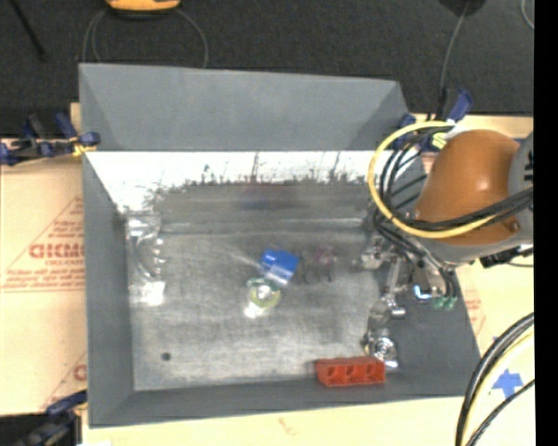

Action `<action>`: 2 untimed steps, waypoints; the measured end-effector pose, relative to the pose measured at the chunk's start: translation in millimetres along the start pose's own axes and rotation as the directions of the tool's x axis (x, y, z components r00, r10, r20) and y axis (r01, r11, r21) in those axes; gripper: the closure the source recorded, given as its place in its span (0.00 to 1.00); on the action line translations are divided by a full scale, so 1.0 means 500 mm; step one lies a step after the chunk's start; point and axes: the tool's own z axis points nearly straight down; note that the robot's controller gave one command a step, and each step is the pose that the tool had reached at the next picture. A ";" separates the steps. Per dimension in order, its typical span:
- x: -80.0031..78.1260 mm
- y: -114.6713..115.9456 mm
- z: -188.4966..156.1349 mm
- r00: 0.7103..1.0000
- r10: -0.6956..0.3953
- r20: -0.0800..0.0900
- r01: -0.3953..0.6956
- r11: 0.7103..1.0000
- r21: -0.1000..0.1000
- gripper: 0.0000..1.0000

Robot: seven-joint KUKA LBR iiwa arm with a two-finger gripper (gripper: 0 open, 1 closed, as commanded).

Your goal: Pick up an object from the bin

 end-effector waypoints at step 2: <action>-0.170 0.241 0.167 1.000 0.012 0.004 -0.012 1.000 -0.004 0.00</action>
Offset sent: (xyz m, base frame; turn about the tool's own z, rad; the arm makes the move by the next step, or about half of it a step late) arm 0.0505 0.0600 -0.0587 -0.0078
